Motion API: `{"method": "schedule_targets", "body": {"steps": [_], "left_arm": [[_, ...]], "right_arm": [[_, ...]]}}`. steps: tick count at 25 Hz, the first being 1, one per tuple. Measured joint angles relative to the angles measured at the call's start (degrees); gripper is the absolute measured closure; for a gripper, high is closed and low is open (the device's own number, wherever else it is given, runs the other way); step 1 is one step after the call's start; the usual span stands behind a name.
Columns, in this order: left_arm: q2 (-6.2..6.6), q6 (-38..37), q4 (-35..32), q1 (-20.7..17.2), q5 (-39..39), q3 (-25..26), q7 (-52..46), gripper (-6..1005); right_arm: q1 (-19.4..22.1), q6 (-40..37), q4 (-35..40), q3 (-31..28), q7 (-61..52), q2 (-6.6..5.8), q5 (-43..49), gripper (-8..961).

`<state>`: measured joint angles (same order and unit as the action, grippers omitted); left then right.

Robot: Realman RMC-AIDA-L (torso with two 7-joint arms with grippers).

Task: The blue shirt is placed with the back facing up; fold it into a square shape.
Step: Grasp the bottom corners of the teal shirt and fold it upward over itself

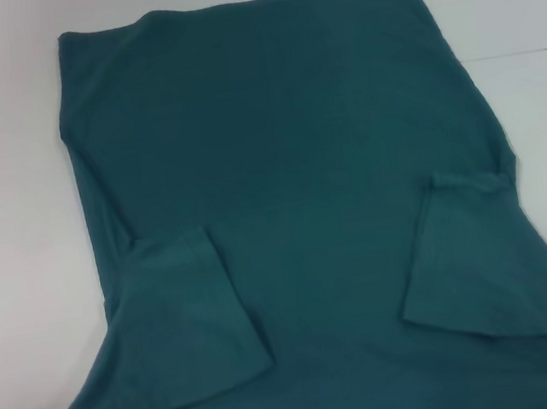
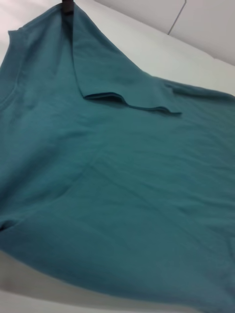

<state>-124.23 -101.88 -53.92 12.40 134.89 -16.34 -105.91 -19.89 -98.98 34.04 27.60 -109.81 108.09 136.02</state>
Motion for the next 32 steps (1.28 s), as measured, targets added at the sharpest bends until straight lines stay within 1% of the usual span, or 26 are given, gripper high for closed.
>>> {"method": "schedule_targets", "body": {"steps": [10,15,21,23,26,30,32], "left_arm": [[0.18,-4.19,0.05,-0.03,4.05,0.36,-0.02,934],[0.23,-4.91,0.05,0.0,4.62,0.39,-0.15,930],[0.25,-4.99,0.05,0.42,4.54,0.57,-0.23,925],[0.47,-5.03,0.12,1.23,4.32,1.3,-0.3,923],[1.23,-5.07,0.77,3.51,3.45,3.33,-0.37,921],[3.18,-4.12,3.63,9.02,-1.31,5.46,-1.01,917],[4.11,-2.17,5.3,11.93,-3.68,5.86,-1.8,916]], "right_arm": [[3.92,-2.74,0.24,-1.31,3.8,-1.3,0.18,890],[4.25,-3.53,0.69,-1.41,4.46,-1.34,0.83,890],[3.37,-3.58,0.69,-2.04,4.08,-1.33,1.61,889],[2.84,-3.41,0.69,-3.02,3.89,-1.31,1.59,889],[1.33,-2.33,0.73,-5.66,3.34,-1.32,1.37,890],[-2.1,0.17,0.8,-9.3,2.85,-1.65,1.19,890],[-4.15,2.35,0.79,-10.44,2.39,-1.79,1.15,890]]}}
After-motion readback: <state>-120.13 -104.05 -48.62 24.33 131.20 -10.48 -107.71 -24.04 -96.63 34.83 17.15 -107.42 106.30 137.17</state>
